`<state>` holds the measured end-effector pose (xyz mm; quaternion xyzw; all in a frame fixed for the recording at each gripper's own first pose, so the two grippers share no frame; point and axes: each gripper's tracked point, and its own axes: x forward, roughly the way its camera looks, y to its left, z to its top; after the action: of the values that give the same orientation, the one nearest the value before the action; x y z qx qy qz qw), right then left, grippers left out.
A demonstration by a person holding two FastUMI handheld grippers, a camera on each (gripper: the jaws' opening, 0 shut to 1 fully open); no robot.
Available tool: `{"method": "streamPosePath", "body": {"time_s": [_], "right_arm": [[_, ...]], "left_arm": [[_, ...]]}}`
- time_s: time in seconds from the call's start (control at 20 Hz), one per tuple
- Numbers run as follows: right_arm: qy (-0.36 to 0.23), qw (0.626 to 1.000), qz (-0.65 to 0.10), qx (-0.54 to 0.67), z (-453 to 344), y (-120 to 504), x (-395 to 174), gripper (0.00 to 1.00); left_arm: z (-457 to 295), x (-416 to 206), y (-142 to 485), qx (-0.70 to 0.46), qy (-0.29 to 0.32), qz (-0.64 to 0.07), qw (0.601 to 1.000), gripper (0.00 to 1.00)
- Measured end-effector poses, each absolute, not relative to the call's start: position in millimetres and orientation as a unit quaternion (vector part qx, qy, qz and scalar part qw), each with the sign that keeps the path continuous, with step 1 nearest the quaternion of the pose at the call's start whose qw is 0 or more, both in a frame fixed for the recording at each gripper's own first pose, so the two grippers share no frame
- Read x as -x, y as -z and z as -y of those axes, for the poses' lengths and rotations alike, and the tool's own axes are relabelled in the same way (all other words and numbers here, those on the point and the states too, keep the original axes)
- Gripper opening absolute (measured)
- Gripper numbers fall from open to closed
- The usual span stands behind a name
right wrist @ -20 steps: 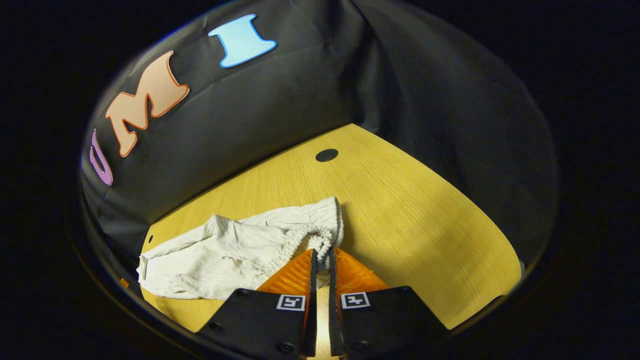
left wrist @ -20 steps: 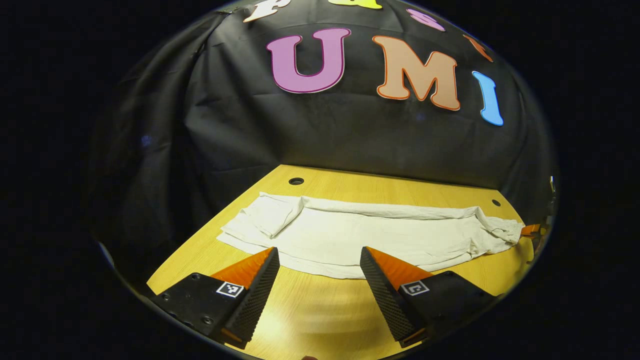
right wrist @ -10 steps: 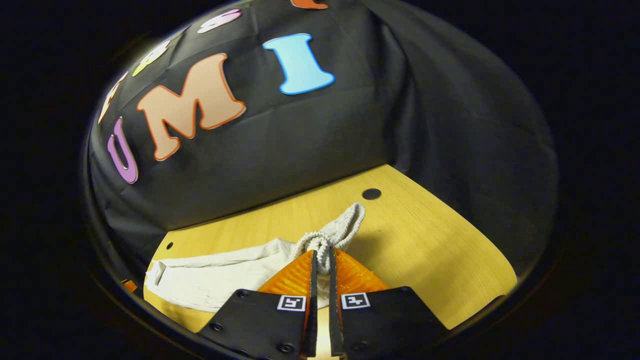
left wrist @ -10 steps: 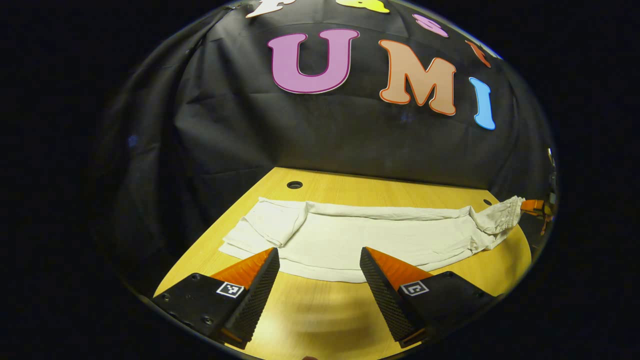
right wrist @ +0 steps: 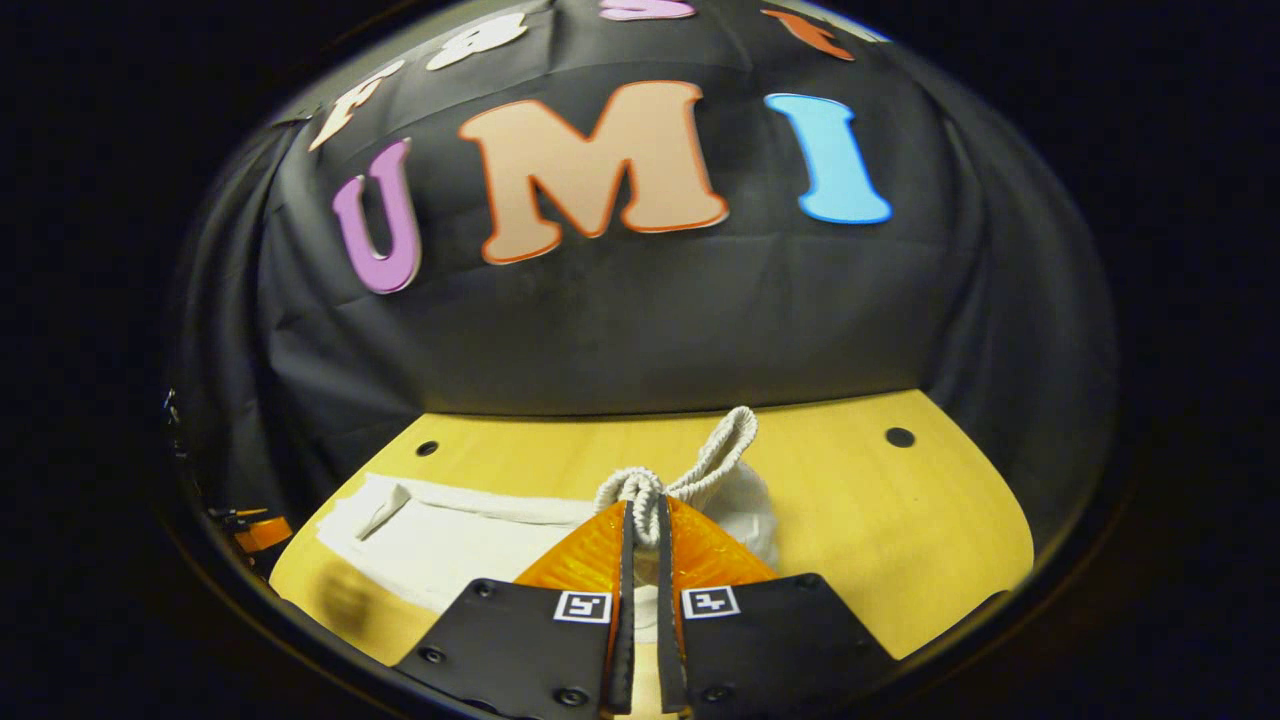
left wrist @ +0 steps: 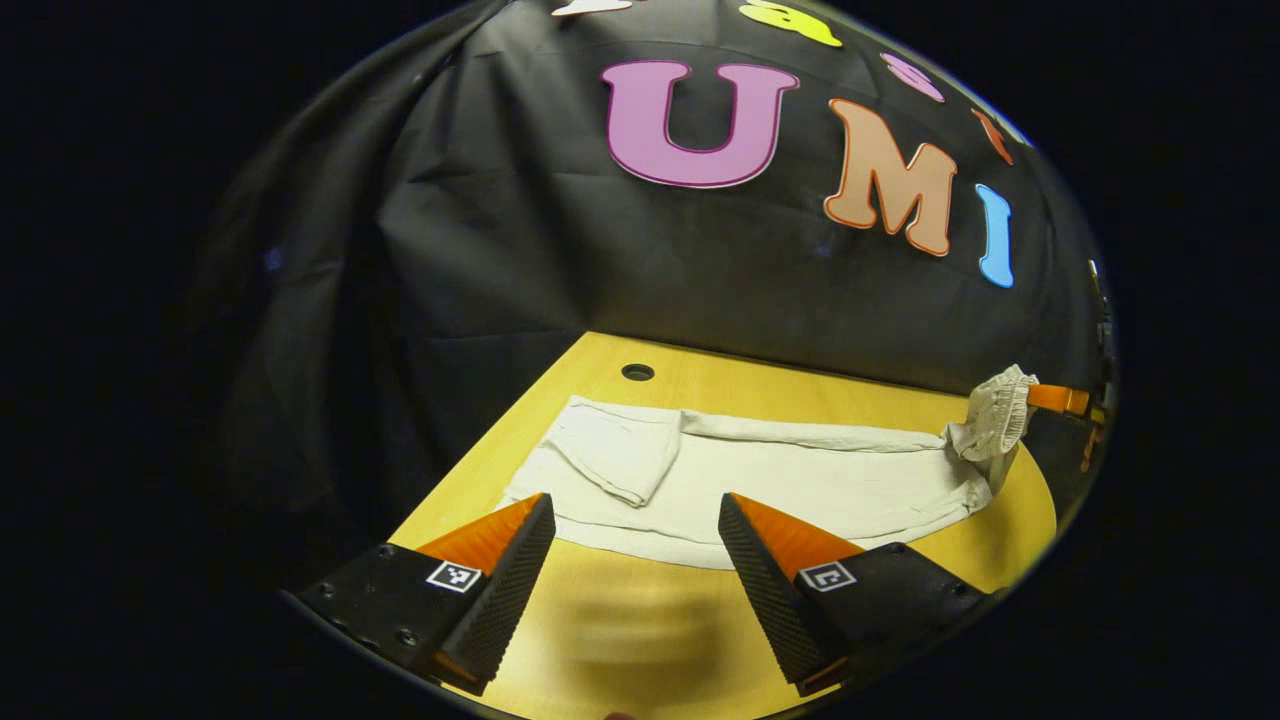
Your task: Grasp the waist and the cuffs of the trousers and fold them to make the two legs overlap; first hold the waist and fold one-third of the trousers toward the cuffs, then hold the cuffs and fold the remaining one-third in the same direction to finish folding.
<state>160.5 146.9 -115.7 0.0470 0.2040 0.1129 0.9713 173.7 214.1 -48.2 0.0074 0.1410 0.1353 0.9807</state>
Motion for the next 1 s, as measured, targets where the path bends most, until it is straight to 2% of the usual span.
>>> {"method": "streamPosePath", "body": {"time_s": [0.2, 0.4, 0.45, 0.5, 0.55, 0.7, 0.8, 0.85, 0.9, 1.0], "right_arm": [[-0.171, 0.959, -0.226, -0.024, -226, 141, -149, 0.12], [-0.195, 0.949, -0.247, -0.034, -248, 152, -138, 0.13], [-0.201, 0.945, -0.253, -0.039, -254, 155, -133, 0.19], [-0.198, 0.945, -0.257, -0.040, -255, 156, -131, 0.32], [-0.198, 0.945, -0.256, -0.042, -261, 160, -130, 0.26], [-0.173, 0.949, -0.259, -0.042, -251, 163, -126, 0.97], [-0.153, 0.953, -0.256, -0.054, -237, 158, -117, 0.92], [-0.143, 0.954, -0.256, -0.057, -231, 158, -113, 0.92], [-0.131, 0.956, -0.256, -0.057, -222, 158, -109, 0.97], [-0.105, 0.960, -0.256, -0.050, -199, 158, -99, 0.97]], "left_arm": [[-237, -171, 50, -0.002, -0.138, -0.142, 0.980, 0.99], [-256, -183, 61, 0.005, -0.132, -0.148, 0.980, 0.98], [-259, -186, 62, 0.004, -0.131, -0.149, 0.980, 0.99], [-263, -190, 65, 0.005, -0.128, -0.149, 0.980, 0.99], [-268, -195, 69, 0.006, -0.128, -0.150, 0.980, 0.99], [-290, -212, 89, 0.012, -0.138, -0.165, 0.976, 0.98], [-302, -225, 98, 0.015, -0.142, -0.169, 0.975, 0.99], [-308, -229, 104, 0.014, -0.144, -0.177, 0.974, 0.98], [-314, -234, 111, 0.013, -0.145, -0.185, 0.972, 0.99], [-321, -243, 123, 0.011, -0.145, -0.196, 0.970, 0.99]]}}
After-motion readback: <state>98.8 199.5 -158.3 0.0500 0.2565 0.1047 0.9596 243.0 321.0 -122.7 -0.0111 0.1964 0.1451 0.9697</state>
